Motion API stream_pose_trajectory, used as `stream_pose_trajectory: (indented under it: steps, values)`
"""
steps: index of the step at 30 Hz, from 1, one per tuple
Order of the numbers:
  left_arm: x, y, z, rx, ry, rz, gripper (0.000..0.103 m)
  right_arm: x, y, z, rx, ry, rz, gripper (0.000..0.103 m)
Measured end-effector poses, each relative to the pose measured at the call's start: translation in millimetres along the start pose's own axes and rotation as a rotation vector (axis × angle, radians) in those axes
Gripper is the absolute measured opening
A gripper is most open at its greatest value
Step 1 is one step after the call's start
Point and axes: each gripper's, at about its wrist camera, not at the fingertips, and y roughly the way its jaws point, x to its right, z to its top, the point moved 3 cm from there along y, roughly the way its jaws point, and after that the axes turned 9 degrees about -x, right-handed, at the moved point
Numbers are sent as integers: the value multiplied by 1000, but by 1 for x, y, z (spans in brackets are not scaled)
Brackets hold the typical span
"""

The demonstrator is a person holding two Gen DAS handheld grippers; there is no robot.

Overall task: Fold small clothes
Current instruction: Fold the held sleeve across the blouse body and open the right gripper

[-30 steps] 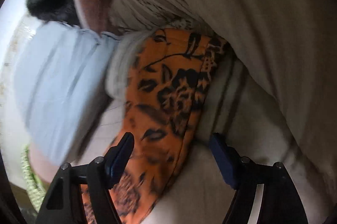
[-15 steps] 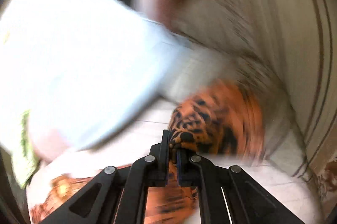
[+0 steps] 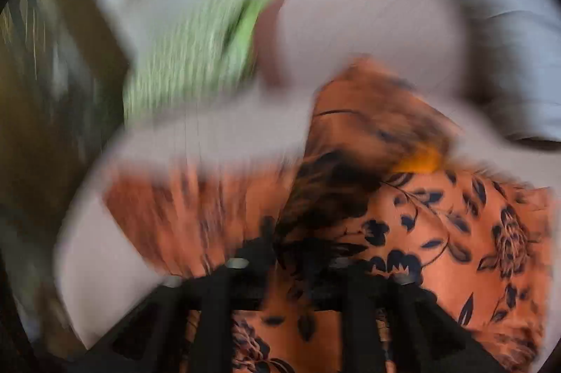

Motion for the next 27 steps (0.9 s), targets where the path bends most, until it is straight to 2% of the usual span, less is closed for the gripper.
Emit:
stream_pose_trajectory:
  steps: [1,2,6,8,11,12,13,15,16,17,18,21,23,24,25,27]
  values:
    - [-6,0,1,-6,-22,-2,80,-4,22,-12,-44,-5,-8,89]
    - [-12,0,2,-9,-44,-5,80,-3,24,-24,-37,6,24,90]
    - [-17,3,7,-8,-86,-25,80,31,-21,-52,85,54,102,90]
    - [-9,5,6,-10,-60,-32,80,71,-50,-62,134,164,152,91]
    - [3,11,3,-29,0,-23,80,143,-68,-81,161,329,182,93]
    - [4,14,2,-33,-1,-20,80,156,-62,-75,158,365,188,93]
    - [5,16,1,-37,-6,-18,80,187,-56,-84,158,427,184,93]
    - [7,23,-2,-61,-11,-14,80,241,-43,-107,104,582,122,93]
    - [9,27,-3,-71,-6,-7,80,264,-42,-122,127,691,217,87]
    - [10,30,-5,-76,-1,1,80,280,-54,-131,193,761,356,86]
    - [10,32,-6,-78,4,6,80,285,-68,-134,202,774,383,87]
    - [12,38,-9,-94,3,-7,80,291,-96,-134,283,682,388,89]
    - [16,38,-11,-92,14,-10,80,308,-79,-136,225,688,350,91]
    - [18,38,-13,-87,27,-6,80,318,-72,-145,136,742,271,91]
    - [20,38,-14,-84,39,0,80,328,-69,-153,111,818,237,85]
    - [22,36,-16,-84,56,7,80,320,-93,-146,186,762,258,86]
